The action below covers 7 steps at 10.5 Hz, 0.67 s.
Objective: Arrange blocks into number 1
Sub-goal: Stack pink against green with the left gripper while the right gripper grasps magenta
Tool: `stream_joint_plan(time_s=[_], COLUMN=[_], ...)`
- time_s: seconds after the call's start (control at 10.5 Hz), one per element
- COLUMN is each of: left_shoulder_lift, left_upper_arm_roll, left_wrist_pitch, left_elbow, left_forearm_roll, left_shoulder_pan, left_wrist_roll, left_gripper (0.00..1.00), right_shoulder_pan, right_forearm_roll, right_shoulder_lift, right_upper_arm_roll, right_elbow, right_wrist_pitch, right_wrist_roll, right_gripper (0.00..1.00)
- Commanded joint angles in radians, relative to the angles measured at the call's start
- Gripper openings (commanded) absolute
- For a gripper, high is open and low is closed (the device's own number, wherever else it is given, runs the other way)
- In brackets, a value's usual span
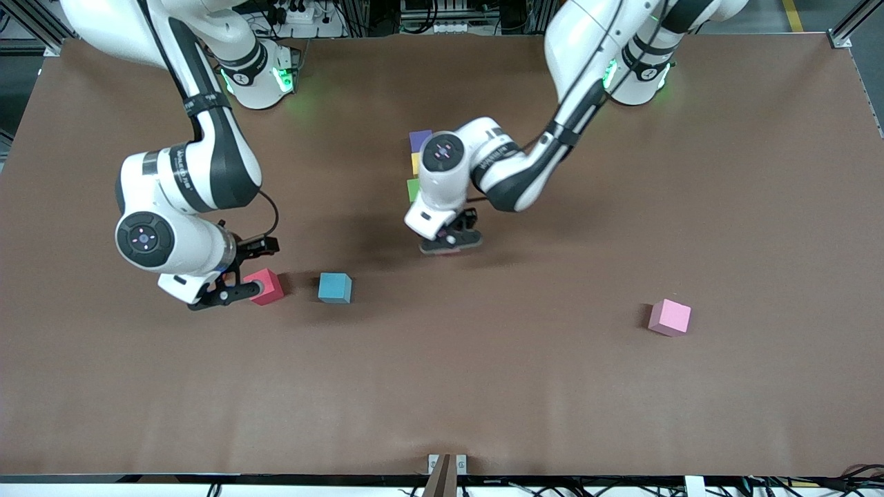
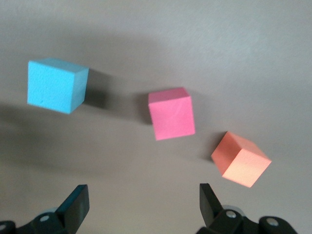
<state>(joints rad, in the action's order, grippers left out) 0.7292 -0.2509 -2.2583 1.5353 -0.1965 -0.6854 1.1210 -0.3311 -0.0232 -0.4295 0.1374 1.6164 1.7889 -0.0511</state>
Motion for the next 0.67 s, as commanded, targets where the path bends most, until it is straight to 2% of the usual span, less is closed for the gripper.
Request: stream_joint_plan(time_s=[0.0,0.57], left_shoulder_lift=[0.077,0.101], left_upper_arm_roll=[0.016,0.015], left_wrist_pitch=[0.005,0.003], left_elbow=[-0.078,-0.081], left_forearm_roll=[0.019,0.020], left_shoulder_pan=[-0.060,-0.075], left_wrist_roll=[0.005,0.003], left_gripper=[0.00,0.00], right_shoulder_pan=[0.072,0.078], right_forearm_roll=[0.014,0.011], right_shoulder_lift=[-0.044,-0.086], right_upper_arm_roll=[-0.016,-0.015], right_elbow=[-0.082,-0.179], right_wrist_pitch=[-0.032,-0.079], right_wrist_roll=[0.002,0.010], right_gripper=[1.00,1.00])
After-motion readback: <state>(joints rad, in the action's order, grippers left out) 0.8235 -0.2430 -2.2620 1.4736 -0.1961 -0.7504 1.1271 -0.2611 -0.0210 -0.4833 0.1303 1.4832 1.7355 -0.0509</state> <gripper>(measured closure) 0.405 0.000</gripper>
